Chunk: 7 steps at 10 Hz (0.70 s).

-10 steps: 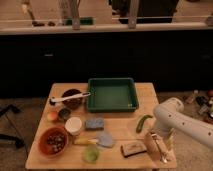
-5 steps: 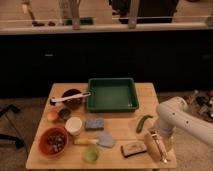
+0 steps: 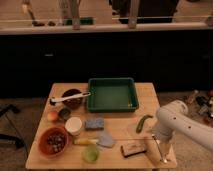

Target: Wipe table surface with eraser

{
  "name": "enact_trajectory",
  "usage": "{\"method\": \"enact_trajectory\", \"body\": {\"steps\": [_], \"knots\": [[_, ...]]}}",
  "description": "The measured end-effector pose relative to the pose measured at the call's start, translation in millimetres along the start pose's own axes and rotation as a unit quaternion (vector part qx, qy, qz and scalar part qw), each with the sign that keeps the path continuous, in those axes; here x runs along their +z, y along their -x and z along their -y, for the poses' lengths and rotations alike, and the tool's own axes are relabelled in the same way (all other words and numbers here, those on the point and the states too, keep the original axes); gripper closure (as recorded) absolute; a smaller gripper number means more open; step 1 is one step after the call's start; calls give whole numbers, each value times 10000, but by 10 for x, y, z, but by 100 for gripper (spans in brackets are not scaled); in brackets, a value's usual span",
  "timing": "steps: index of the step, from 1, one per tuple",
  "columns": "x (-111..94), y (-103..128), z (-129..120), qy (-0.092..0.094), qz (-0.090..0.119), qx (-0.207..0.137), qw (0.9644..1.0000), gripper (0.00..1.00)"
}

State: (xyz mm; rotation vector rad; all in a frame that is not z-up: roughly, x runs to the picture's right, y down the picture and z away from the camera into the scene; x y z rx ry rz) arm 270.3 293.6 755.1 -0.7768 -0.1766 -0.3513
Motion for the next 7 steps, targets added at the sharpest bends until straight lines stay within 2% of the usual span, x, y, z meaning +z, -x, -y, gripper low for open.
{"method": "enact_trajectory", "body": {"steps": [4,7], "knots": [[70,154,57,-9,-45,426,9991,20],[111,319,162,-17,-88,576,9983,20]]}}
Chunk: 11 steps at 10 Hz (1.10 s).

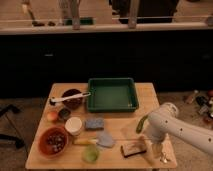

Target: Wipe table surface with eraser

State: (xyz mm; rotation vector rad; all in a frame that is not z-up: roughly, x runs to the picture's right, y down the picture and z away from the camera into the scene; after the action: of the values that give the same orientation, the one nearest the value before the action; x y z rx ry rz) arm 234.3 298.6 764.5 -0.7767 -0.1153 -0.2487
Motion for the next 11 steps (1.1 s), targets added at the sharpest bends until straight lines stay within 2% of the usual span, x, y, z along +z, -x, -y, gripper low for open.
{"method": "enact_trajectory", "body": {"steps": [5,11], "knots": [[58,330,-26,4,-60,135,9999,20],[14,553,-43,-154,164,264,9994,20]]}}
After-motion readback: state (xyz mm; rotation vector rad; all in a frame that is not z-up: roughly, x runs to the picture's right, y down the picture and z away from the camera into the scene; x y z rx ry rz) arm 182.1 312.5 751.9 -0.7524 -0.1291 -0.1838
